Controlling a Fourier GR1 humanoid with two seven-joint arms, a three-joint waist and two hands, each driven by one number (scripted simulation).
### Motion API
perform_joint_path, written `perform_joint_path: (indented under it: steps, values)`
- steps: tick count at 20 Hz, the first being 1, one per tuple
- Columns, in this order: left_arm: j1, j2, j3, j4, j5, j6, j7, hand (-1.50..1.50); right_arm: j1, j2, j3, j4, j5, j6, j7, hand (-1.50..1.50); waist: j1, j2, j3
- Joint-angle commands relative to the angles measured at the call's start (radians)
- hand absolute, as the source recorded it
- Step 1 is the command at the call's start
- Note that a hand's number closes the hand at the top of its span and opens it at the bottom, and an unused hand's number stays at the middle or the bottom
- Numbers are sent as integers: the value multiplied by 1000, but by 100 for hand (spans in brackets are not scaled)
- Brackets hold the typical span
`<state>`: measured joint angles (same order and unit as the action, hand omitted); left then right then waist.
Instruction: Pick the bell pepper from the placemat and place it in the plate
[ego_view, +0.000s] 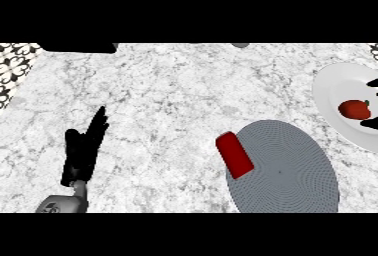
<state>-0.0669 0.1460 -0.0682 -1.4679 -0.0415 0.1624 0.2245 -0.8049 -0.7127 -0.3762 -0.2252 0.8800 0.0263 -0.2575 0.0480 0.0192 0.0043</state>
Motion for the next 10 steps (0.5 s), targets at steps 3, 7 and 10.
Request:
perform_joint_path:
  steps: [3, 7, 10]
  values:
    - [-48, -16, 11, 1, -11, 34, 50, 0, 27, -20, -92, 6, -110, 59, -265, -150, -22, -5, 1]
    - [32, -15, -2, 13, -7, 10, -9, 0, -52, -5, -266, 4, -294, 114, -284, -150, -24, -13, 1]
    - [1, 8, 20, -16, -1, 7, 17, 0, -41, -45, -347, 31, -376, 163, -294, -150, -21, -8, 1]
